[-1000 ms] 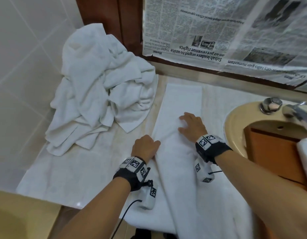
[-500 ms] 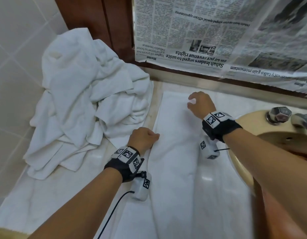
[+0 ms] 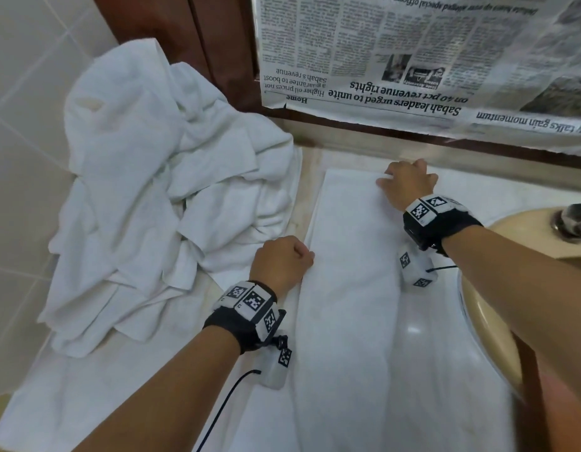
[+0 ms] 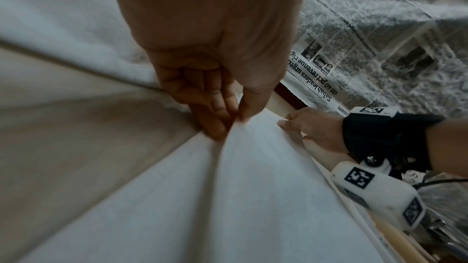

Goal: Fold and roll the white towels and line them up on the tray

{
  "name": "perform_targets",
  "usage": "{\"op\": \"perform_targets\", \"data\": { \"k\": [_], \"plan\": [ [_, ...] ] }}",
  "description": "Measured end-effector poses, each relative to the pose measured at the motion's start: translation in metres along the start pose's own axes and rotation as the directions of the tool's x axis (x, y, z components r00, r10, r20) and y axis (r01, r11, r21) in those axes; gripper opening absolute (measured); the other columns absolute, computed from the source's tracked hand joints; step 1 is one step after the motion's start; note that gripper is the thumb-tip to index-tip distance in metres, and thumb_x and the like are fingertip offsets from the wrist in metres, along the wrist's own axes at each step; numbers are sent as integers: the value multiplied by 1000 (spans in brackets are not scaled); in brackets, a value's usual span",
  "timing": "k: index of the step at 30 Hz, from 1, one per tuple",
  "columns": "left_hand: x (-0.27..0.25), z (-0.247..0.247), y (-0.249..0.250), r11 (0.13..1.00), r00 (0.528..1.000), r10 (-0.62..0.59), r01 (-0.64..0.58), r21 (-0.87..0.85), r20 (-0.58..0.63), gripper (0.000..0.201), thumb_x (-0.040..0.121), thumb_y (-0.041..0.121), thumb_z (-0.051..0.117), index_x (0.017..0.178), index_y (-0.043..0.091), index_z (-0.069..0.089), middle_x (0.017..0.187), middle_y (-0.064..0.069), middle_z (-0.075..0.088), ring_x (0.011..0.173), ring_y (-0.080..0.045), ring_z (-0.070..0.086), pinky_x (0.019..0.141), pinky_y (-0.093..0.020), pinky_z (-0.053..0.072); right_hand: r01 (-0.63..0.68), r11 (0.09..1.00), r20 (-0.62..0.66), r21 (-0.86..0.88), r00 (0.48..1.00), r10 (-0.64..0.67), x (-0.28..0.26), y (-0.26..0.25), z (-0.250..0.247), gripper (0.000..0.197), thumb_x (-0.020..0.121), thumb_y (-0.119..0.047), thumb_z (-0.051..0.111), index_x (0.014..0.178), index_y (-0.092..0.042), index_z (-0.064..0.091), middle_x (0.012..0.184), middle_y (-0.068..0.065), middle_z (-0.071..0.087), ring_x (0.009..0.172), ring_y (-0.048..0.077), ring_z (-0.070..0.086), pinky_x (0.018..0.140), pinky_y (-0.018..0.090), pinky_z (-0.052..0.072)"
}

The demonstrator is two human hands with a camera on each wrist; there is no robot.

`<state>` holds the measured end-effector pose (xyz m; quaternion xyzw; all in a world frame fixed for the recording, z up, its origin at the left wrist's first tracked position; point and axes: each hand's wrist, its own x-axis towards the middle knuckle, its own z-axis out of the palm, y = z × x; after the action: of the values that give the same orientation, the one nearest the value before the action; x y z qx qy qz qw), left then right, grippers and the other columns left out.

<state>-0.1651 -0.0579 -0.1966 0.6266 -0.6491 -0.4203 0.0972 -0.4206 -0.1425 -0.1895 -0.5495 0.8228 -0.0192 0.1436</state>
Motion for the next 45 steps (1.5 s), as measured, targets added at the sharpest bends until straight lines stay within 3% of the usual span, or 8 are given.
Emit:
{"op": "perform_targets", "data": {
  "k": [5, 12, 21, 25, 29, 35, 40, 45],
  "plan": [
    [3, 2, 5, 997, 996, -67, 65, -37, -54, 19, 92, 29, 57, 75, 20, 61, 81, 2, 70, 84, -17, 66, 83, -29, 49, -87, 994, 32, 65, 996, 85, 7, 1, 3, 28, 97, -26, 42, 118, -15, 56, 119, 7, 57, 128, 25, 31, 94, 39, 26],
    [7, 5, 13, 993, 993, -88, 94, 78, -74, 25, 93, 21, 53, 69, 15, 54, 66, 3, 54, 64, -13, 49, 57, -23, 37, -80, 996, 45, -43, 996, 82, 8, -8, 8, 33, 97, -29, 39, 123, -14, 51, 128, 5, 52, 126, 28, 33, 90, 42, 29],
    [4, 12, 10, 993, 982, -118, 121, 9, -149, 20, 89, 22, 58, 70, 18, 53, 66, 11, 52, 60, -3, 45, 70, -23, 38, 4, 999, 14, 41, 1000, -5, -7, -1, 5, 42, 93, -36, 48, 131, -17, 46, 139, 6, 43, 130, 30, 30, 99, 44, 27],
    [4, 9, 11, 992, 985, -126, 124, -22, -119, 14, 86, 18, 58, 73, 13, 58, 71, -2, 60, 68, -16, 53, 68, -27, 45, 82, 997, -70, 2, 994, -82, -43, 0, -3, 62, 93, -39, 53, 146, -17, 31, 156, 7, 21, 143, 27, 15, 112, 47, 17],
    [14, 2, 18, 985, 988, -154, 156, 75, -29, 14, 80, 19, 57, 75, 7, 62, 78, -8, 67, 76, -24, 64, 71, -31, 51, 65, 997, 37, 33, 997, -66, -83, 9, -2, 66, 95, -41, 50, 150, -15, 24, 160, 7, 11, 147, 25, 11, 115, 44, 15],
    [44, -4, 57, 961, 1000, -13, 10, 277, 7, 34, 91, 33, 50, 68, 9, 47, 73, -5, 55, 80, -29, 60, 63, -29, 42, -13, 993, 145, 113, 989, -4, -103, 23, 13, 67, 95, -39, 52, 149, -11, 25, 160, 5, 15, 146, 22, 15, 115, 42, 24],
    [63, -3, 76, 922, 997, 57, -35, 386, -46, 18, 94, 15, 46, 95, 0, 57, 109, -19, 62, 97, -35, 62, 68, -32, 42, -17, 992, 163, 127, 987, -4, -112, 22, 20, 65, 95, -37, 53, 149, -14, 25, 161, 3, 6, 147, 23, 12, 116, 41, 22],
    [73, -5, 71, 925, 994, -28, 67, 374, -107, 18, 93, 10, 49, 101, -3, 59, 116, -19, 62, 104, -34, 61, 70, -30, 40, -8, 984, 166, 177, 986, -22, -119, 21, 21, 61, 95, -32, 54, 146, -14, 28, 158, 9, 13, 145, 25, 14, 115, 37, 23]
  ]
}}
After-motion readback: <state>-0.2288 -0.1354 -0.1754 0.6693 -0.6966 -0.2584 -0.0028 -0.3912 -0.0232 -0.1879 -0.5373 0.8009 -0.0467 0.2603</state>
